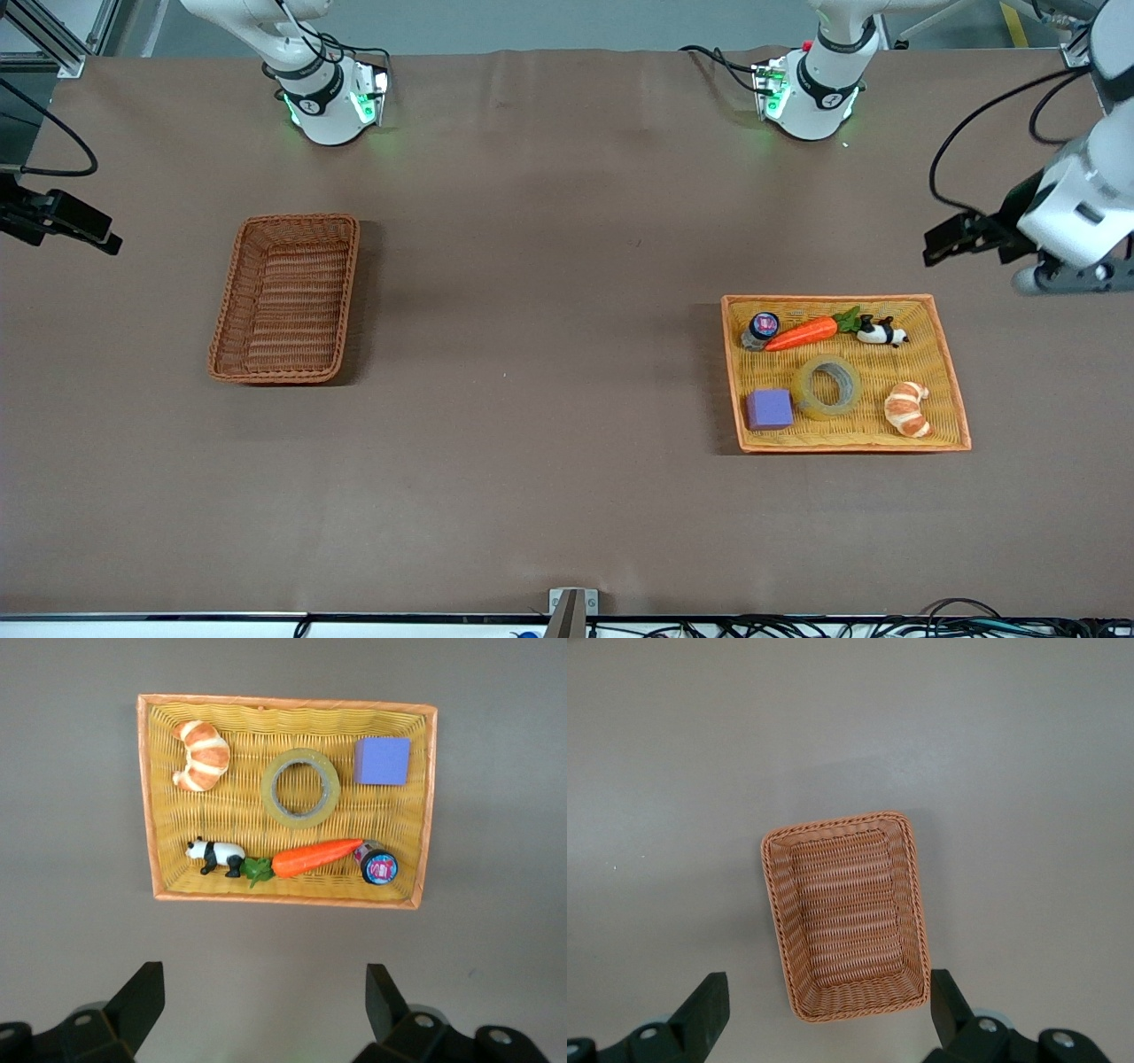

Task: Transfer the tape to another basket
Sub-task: 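Reach the left gripper down over the tape roll on the tray, then close the left gripper on the rim of the tape roll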

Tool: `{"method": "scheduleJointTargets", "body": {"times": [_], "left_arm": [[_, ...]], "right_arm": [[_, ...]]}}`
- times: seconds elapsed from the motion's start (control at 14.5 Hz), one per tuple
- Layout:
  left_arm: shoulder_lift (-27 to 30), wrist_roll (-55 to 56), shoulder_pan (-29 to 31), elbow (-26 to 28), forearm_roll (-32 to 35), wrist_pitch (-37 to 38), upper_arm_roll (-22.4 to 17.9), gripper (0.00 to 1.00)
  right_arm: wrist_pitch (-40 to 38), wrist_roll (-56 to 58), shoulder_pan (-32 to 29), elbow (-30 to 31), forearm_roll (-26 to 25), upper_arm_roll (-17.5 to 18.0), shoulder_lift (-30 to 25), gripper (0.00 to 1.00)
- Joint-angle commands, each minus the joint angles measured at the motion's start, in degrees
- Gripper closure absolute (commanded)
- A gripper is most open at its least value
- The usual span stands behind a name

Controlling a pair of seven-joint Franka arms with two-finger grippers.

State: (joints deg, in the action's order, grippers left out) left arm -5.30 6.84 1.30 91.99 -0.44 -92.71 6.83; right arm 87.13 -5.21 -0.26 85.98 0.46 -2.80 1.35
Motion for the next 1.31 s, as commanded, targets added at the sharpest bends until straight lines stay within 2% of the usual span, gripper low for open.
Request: {"method": "scheduleJointTargets", "body": {"times": [0.0, 0.28, 0.41, 0.9, 1.24], "left_arm": [[-7.0, -0.4, 0.2, -0.6, 0.6, -2.2, 0.1, 0.00], [-14.1, -0.4, 0.3, 1.0, 1.2, -10.8, 0.0, 0.00], [-17.3, -0.4, 0.2, 2.1, 3.8, -14.9, 0.0, 0.00], [-27.1, 0.5, -0.3, 1.6, 4.0, -24.7, -0.1, 0.00], [-31.9, 1.1, 0.0, 1.4, 4.0, -25.8, -0.2, 0.00]], "right_arm": [[-0.2, 0.4, -0.4, 0.6, 0.3, 0.4, -1.2, 0.00], [0.0, 0.4, -0.4, 0.7, 0.3, 0.4, -1.2, 0.00], [0.0, 0.4, -0.4, 0.7, 0.3, 0.4, -1.2, 0.00], [-0.1, 0.4, -0.4, 0.8, 0.3, 0.4, -1.2, 0.00], [-0.1, 0.4, -0.4, 0.8, 0.3, 0.4, -1.1, 0.00]]}}
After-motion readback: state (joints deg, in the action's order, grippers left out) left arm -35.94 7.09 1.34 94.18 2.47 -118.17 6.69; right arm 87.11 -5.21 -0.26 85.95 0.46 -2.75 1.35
